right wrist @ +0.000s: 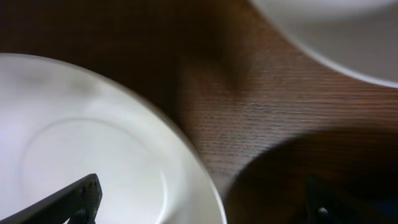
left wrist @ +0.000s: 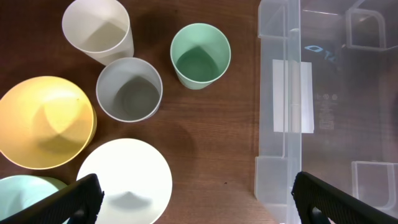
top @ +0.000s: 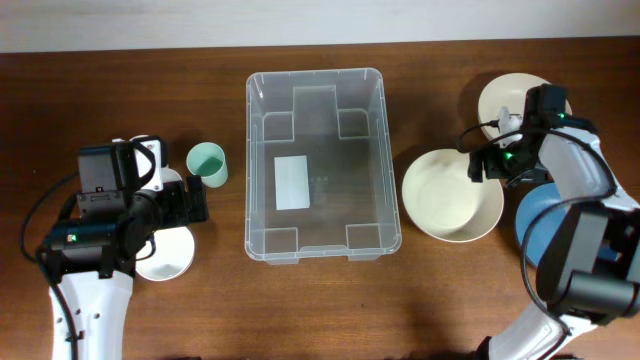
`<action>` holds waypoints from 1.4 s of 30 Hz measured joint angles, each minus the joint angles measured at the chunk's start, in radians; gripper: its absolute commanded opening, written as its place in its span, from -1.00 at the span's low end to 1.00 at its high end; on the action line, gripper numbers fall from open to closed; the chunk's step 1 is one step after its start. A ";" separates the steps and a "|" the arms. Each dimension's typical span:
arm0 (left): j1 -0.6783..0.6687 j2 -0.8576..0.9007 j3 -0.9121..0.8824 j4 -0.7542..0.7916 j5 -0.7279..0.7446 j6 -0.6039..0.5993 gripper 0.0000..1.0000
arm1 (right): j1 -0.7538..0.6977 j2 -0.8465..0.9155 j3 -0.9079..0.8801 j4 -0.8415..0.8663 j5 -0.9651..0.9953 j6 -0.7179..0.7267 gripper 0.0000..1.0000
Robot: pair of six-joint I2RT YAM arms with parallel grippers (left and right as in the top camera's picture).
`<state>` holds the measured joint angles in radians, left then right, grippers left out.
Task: Pack container
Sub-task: 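Grasp the rim of the cream plate with the right gripper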
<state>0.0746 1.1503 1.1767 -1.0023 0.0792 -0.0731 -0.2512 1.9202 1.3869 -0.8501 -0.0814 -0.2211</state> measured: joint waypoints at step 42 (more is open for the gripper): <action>0.000 0.000 0.000 0.018 0.000 0.000 0.99 | -0.003 0.132 0.010 -0.005 -0.179 0.023 -0.93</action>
<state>0.0746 1.1503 1.1767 -0.9844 0.0788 -0.0731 -0.2546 2.0518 1.3968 -0.8547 -0.2600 -0.1978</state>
